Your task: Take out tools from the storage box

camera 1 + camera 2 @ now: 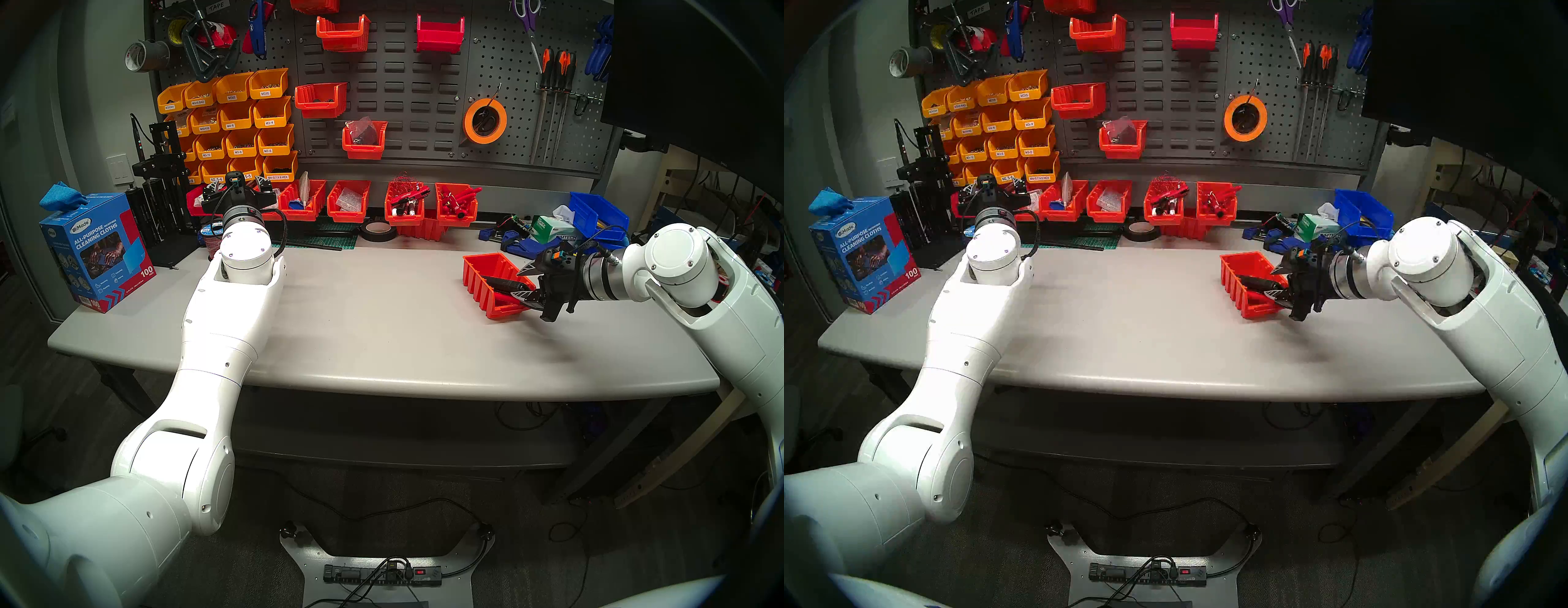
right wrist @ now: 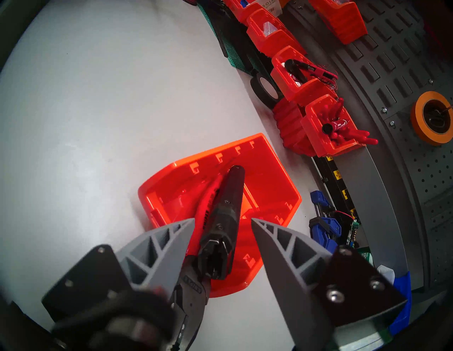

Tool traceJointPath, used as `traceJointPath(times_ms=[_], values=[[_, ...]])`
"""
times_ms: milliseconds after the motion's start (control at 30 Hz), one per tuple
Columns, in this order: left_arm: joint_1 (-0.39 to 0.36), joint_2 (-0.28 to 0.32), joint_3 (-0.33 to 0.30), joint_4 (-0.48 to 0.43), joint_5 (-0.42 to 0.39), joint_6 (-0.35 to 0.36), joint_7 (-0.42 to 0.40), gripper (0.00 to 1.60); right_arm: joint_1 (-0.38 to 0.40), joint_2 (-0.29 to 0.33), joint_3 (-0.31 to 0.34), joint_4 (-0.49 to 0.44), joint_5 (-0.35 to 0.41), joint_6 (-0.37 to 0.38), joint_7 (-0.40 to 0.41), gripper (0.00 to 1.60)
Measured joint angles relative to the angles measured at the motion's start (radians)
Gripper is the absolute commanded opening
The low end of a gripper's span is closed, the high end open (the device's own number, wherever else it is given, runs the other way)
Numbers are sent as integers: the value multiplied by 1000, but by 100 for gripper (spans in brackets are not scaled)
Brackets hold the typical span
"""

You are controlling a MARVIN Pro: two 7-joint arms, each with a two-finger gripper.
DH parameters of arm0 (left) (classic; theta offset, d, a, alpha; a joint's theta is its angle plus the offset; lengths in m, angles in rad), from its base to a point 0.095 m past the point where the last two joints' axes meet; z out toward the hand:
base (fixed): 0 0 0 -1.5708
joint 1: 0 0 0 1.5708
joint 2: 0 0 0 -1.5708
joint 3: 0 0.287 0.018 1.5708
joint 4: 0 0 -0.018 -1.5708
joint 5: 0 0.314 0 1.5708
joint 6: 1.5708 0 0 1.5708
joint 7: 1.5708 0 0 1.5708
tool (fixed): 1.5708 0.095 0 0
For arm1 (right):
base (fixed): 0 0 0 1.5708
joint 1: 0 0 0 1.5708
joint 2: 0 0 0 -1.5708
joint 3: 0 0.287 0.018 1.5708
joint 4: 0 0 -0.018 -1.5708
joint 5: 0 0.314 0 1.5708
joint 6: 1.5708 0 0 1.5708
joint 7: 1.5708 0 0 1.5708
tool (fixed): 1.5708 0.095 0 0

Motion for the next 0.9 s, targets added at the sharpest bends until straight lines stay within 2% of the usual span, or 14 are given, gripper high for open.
traceJointPath(times_ms=[333, 900], values=[[0, 2, 2, 0, -2, 0, 1, 160, 15, -2, -7, 28, -15, -3, 34, 95], [0, 4, 5, 0, -5, 0, 3, 160, 56, -55, -28, 71, -47, -11, 75, 72]])
